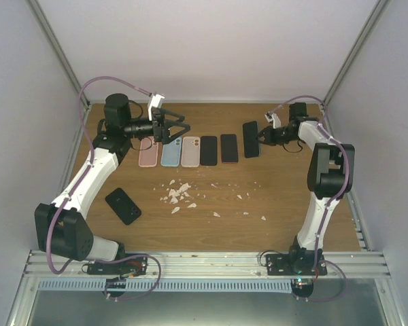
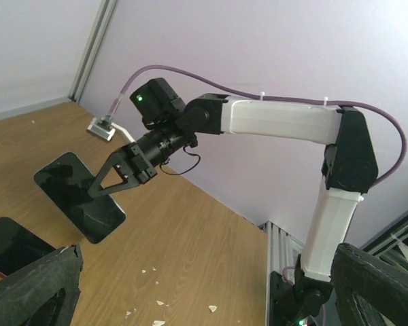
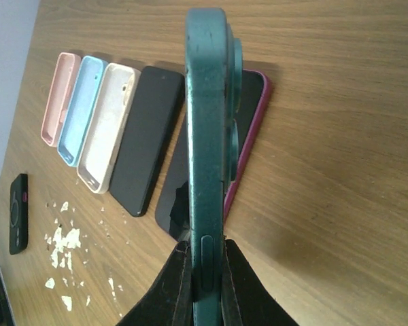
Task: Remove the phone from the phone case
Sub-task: Place the phone at the center of the board.
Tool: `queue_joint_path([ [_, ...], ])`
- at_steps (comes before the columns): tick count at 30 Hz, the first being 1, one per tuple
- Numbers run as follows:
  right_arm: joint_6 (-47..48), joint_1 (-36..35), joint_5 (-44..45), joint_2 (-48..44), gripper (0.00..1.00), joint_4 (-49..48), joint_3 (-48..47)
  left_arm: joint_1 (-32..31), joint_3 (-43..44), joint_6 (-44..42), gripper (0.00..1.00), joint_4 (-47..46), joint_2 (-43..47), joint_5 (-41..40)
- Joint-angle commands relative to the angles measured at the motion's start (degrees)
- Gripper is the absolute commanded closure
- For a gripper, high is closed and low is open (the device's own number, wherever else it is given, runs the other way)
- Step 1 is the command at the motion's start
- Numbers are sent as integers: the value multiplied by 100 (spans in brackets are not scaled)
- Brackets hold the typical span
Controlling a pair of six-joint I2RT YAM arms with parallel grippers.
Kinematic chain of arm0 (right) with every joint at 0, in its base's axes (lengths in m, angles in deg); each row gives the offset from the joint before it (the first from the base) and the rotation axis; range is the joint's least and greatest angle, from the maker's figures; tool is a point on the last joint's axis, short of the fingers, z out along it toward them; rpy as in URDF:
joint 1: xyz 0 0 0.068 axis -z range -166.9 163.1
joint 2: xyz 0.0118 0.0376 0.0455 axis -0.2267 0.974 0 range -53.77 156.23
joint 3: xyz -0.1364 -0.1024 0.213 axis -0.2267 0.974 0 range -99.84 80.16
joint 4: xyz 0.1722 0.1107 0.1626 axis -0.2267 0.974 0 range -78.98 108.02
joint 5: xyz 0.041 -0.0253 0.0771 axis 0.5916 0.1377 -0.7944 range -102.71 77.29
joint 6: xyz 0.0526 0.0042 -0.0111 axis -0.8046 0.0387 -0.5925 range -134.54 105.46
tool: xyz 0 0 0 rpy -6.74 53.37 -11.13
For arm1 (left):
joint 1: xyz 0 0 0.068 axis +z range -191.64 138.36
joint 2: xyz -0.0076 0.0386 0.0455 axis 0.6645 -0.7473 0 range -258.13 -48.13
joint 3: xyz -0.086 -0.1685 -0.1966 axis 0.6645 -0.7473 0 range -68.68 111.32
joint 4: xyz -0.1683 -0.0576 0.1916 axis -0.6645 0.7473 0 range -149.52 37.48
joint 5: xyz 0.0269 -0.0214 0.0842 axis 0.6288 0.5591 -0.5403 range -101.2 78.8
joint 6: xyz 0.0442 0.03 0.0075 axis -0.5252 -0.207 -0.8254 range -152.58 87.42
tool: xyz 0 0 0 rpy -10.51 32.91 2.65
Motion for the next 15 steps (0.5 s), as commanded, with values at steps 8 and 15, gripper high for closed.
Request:
queue_joint_path([
  [8,146,76,-410,770,99,8,-434,41,-100,44,1,-300,146,-58],
  [15,129,126,-590,1153,97,25,-530,70,-61,96,1,-313,109,-66],
])
